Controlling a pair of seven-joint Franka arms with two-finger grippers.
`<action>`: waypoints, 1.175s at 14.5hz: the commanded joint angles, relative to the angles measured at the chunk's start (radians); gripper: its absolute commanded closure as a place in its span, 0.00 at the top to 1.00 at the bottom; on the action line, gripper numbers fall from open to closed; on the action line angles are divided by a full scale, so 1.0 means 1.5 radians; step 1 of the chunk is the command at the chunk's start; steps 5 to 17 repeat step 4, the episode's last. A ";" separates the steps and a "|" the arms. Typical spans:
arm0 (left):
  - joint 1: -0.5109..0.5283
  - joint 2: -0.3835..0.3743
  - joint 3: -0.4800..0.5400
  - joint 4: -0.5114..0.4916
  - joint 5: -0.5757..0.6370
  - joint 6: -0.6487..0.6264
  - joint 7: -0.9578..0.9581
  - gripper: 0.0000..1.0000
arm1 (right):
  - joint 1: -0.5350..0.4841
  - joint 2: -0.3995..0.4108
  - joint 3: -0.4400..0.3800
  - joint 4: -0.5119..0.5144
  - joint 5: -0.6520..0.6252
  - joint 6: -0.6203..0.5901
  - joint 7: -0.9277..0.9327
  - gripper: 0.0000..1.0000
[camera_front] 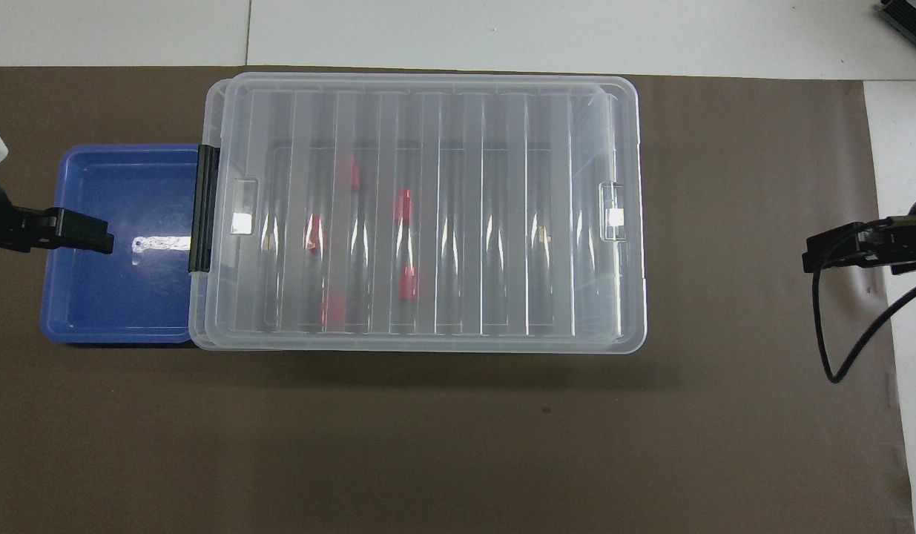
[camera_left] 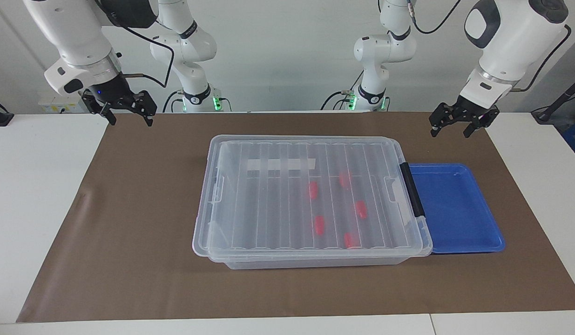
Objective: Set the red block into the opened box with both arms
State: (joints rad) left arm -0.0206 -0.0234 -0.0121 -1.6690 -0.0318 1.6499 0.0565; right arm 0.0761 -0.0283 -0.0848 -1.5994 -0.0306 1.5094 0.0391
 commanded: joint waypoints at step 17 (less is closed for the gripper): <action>0.003 -0.019 0.000 -0.025 -0.010 0.007 -0.001 1.00 | -0.007 0.009 0.002 0.012 0.029 0.004 0.003 1.00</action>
